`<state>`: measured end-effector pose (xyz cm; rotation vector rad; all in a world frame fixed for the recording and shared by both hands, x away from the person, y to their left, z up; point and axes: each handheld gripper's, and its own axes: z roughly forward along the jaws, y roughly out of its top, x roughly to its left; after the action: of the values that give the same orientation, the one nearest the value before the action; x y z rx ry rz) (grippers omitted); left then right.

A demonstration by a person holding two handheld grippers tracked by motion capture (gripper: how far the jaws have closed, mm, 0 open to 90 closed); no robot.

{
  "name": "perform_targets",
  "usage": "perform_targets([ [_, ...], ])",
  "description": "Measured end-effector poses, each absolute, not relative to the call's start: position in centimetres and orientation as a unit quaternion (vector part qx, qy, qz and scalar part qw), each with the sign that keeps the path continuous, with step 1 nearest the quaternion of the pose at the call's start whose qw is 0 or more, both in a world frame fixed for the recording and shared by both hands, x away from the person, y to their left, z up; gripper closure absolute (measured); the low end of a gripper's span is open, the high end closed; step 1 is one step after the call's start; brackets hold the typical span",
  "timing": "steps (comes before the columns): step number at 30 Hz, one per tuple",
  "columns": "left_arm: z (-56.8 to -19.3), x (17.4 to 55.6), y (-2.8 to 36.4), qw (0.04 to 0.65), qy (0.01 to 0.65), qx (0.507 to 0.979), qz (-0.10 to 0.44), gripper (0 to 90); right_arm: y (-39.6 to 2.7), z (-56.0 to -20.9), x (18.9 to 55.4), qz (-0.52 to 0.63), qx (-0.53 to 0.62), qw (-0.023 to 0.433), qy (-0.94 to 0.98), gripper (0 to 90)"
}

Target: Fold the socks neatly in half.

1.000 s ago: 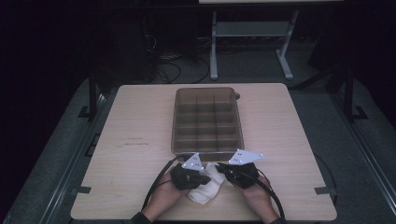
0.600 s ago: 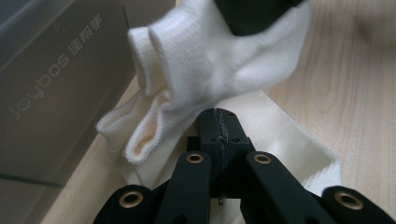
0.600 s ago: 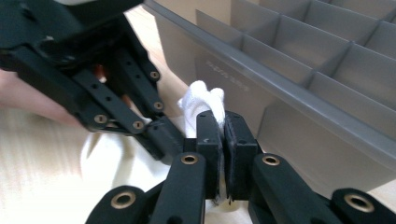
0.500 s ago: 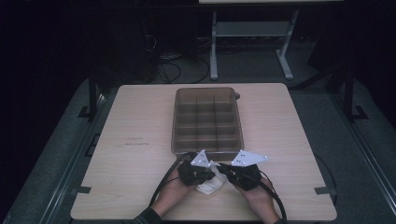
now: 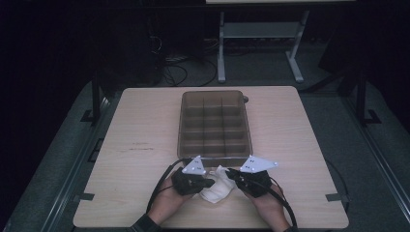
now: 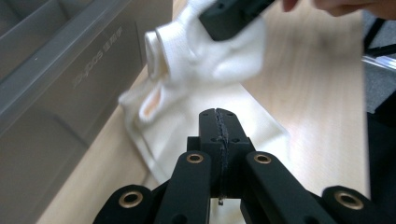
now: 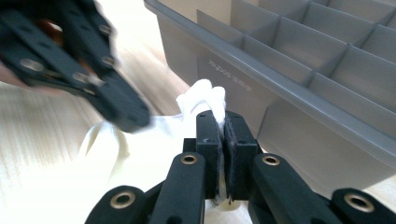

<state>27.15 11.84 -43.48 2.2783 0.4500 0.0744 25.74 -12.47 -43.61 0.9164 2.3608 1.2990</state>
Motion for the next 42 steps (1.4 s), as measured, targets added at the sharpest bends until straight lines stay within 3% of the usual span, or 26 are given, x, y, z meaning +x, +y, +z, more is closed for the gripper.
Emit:
perform_targets([
  [9,-44.1,25.7,12.7,0.395,0.180,0.900,0.017,90.0,-12.9,-43.6,26.0,0.443,0.328,0.158,0.819,86.0],
  [22,-45.9,26.4,11.5,0.368,0.182,0.911,0.013,90.0,-12.2,-43.2,24.8,0.447,0.307,0.168,0.823,85.9],
  [42,-45.7,26.4,11.8,0.373,0.186,0.909,0.004,90.0,-8.8,-44.5,22.5,0.426,0.257,0.142,0.856,85.3],
])
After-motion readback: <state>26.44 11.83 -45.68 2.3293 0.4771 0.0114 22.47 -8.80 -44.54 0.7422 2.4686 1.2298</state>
